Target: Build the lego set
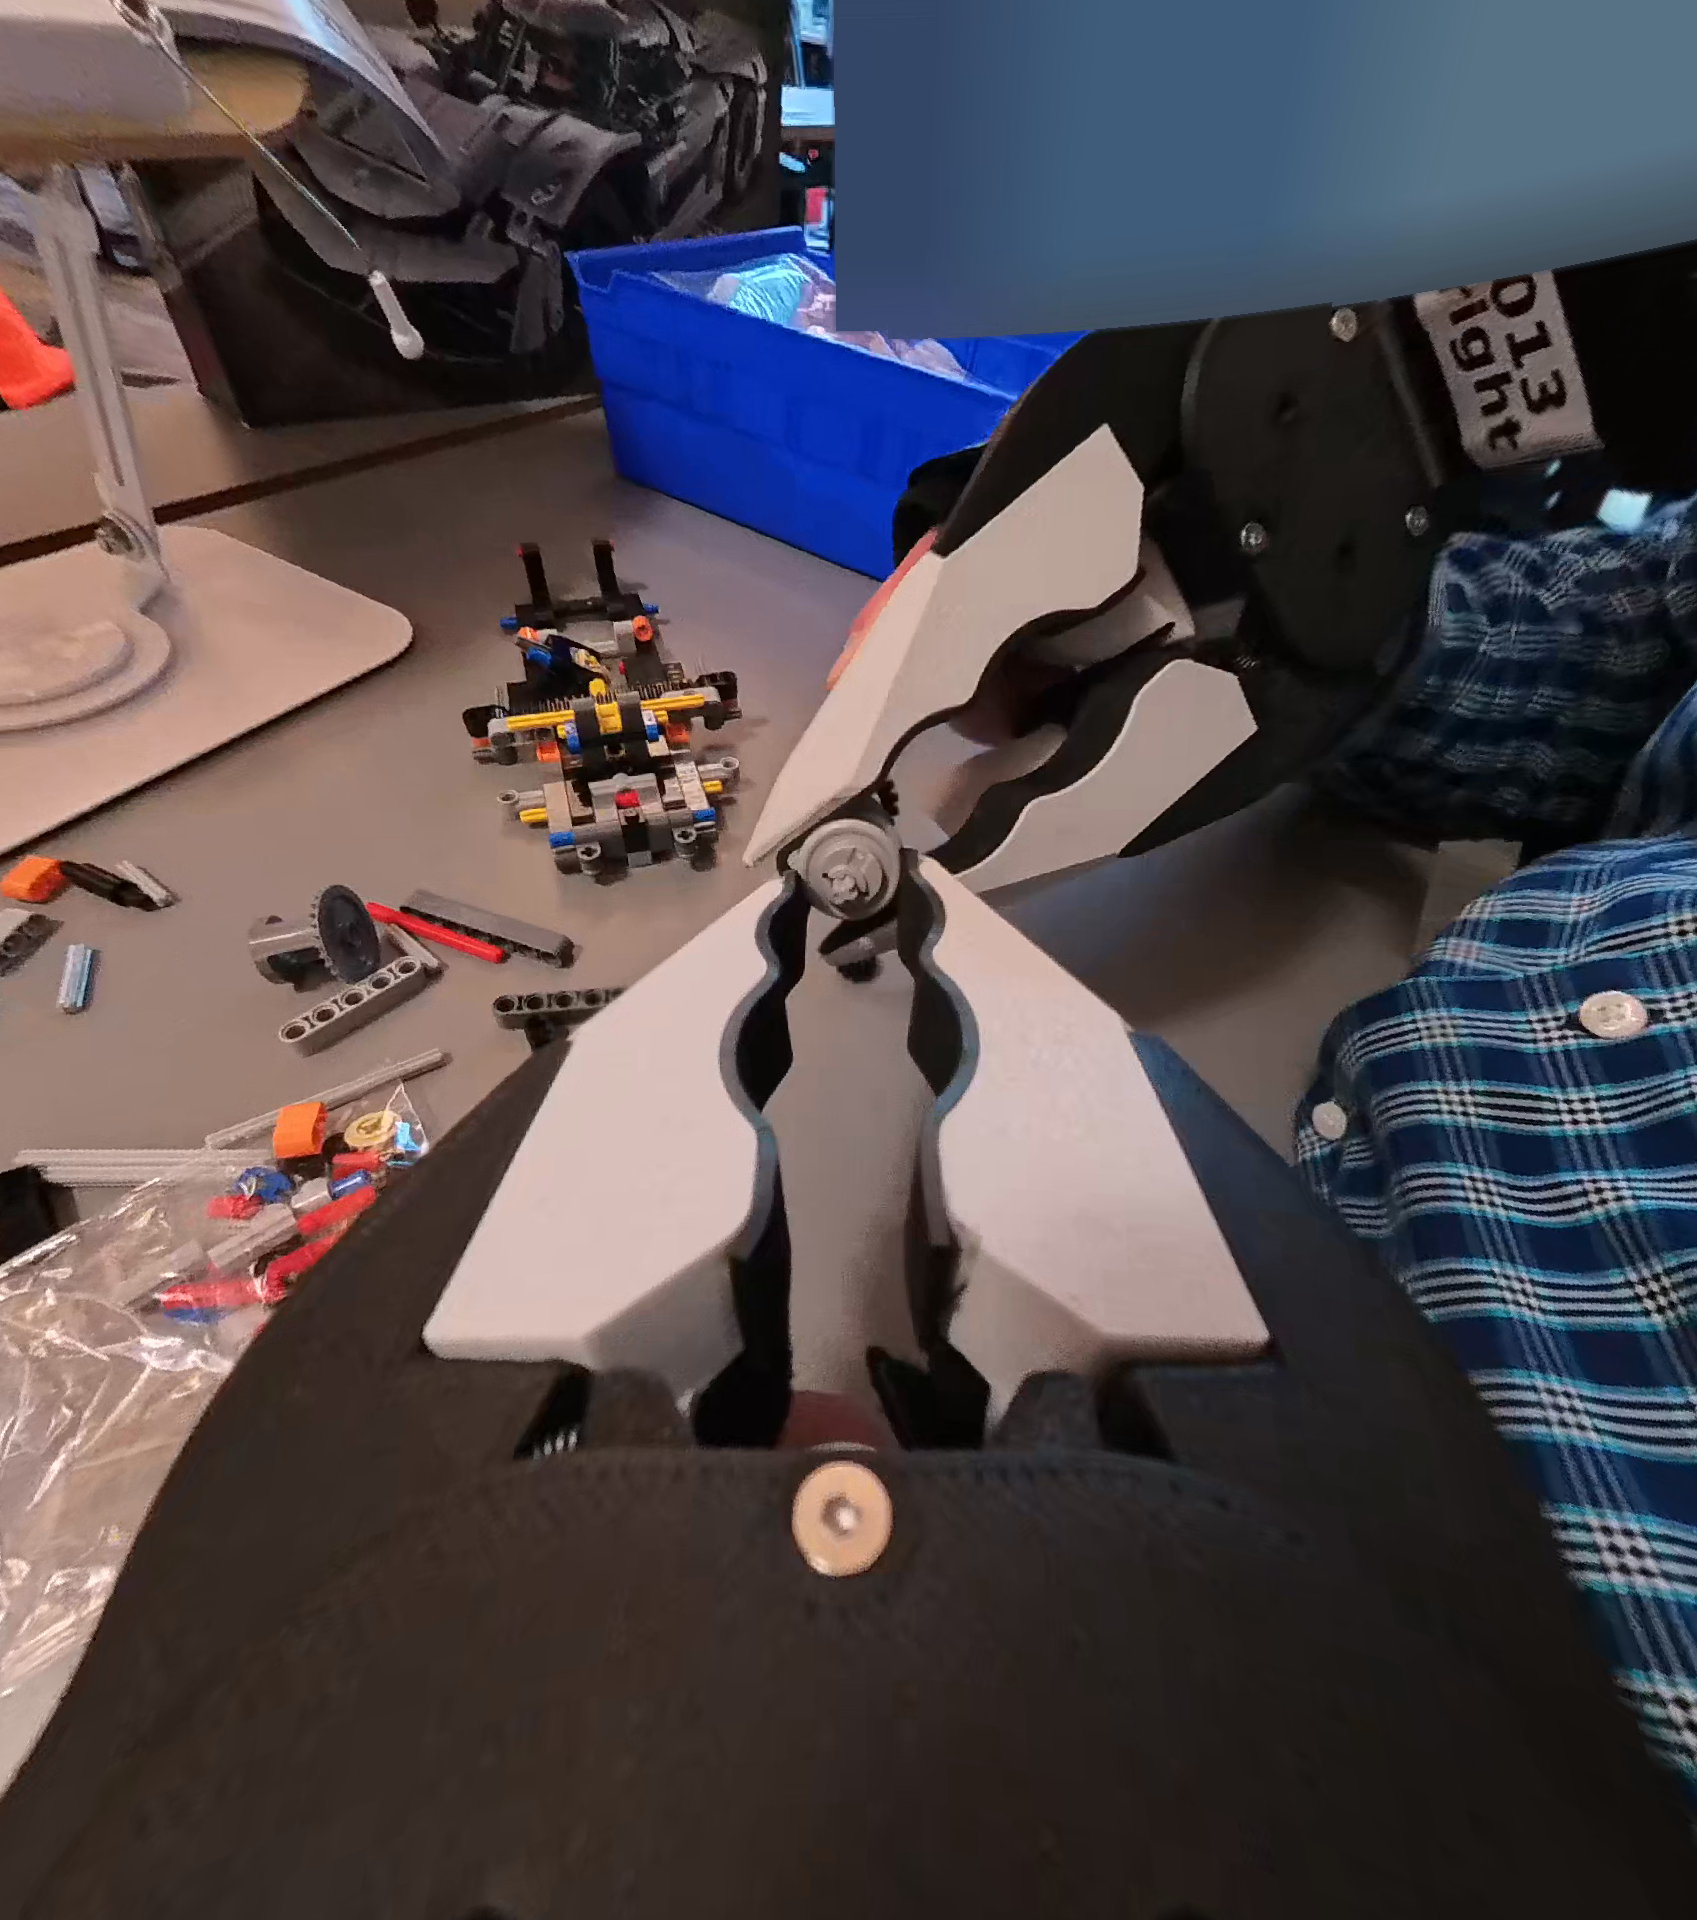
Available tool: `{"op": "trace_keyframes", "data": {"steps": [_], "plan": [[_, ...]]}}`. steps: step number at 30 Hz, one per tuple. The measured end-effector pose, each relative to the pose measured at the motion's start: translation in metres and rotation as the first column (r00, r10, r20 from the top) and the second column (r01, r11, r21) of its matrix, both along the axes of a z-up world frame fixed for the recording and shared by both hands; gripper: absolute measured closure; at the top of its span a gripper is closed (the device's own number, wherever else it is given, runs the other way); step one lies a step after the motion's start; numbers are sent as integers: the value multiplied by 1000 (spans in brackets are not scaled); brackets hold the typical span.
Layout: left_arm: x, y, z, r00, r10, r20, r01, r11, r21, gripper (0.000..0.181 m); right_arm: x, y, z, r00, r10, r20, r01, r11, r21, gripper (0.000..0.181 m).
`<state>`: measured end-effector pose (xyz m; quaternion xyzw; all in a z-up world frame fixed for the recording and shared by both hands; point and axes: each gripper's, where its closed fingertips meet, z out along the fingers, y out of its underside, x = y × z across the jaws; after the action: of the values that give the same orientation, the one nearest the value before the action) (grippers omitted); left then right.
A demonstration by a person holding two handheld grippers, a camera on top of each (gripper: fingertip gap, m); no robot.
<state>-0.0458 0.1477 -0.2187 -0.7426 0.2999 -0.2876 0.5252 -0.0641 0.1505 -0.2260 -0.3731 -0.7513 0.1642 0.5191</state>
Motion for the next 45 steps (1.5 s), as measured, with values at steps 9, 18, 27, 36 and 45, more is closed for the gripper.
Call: {"op": "trace_keyframes", "data": {"steps": [9, 18, 27, 36, 45], "plan": [[0, -3, 2, 999, 34, 36, -35, 999, 16, 166, 0, -4, 2, 1000, 19, -22, -20, 999, -35, 166], [-2, -8, 4, 998, 32, 47, -33, 999, 23, 166, 0, -8, 2, 998, 40, -40, -43, 997, -71, 165], [-2, -10, 4, 998, 29, 58, -31, 999, 20, 167, 0, -10, 3, 997, 49, -53, -54, 994, -92, 165], [-2, -11, 0, 996, 50, 74, -51, 999, 8, 167, 1, -11, -2, 997, 47, -54, -52, 993, -105, 165], [-1, -11, -4, 998, 60, -1, -60, 997, 57, 167, 3, -9, -6, 998, 47, -50, -53, 990, -127, 165]]}}
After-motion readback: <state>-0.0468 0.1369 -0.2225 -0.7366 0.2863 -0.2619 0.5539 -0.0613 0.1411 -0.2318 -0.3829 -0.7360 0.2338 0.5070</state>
